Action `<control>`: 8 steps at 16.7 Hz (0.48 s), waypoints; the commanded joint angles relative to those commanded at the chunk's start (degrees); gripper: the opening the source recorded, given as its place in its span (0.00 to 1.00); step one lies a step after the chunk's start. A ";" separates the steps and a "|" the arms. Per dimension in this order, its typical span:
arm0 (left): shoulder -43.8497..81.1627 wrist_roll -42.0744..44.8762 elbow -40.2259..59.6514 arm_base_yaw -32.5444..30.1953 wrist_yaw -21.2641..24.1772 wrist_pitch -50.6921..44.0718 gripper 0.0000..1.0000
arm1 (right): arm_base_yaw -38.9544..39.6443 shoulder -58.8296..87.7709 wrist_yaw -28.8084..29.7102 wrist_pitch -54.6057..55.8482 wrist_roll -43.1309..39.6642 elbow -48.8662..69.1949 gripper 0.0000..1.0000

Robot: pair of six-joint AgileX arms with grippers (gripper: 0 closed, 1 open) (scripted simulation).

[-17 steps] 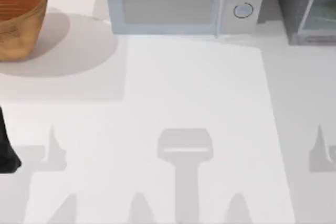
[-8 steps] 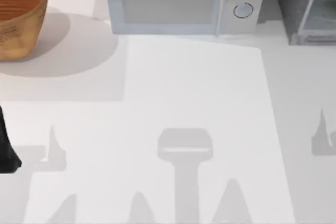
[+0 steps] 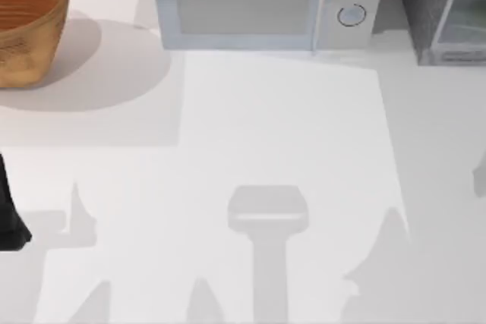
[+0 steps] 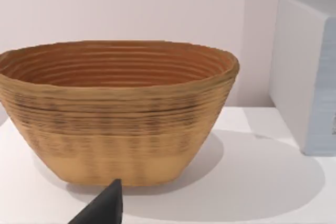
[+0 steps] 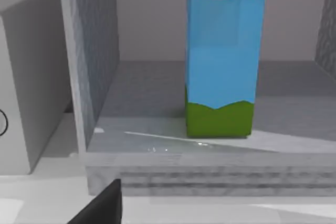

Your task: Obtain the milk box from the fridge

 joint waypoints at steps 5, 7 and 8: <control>0.00 0.00 0.00 0.00 0.00 0.00 1.00 | -6.57 22.01 -6.46 19.91 0.39 2.21 1.00; 0.00 0.00 0.00 0.00 0.00 0.00 1.00 | -8.56 28.78 -8.41 26.23 0.47 3.08 1.00; 0.00 0.00 0.00 0.00 0.00 0.00 1.00 | -9.36 31.42 -9.19 28.78 0.50 3.45 1.00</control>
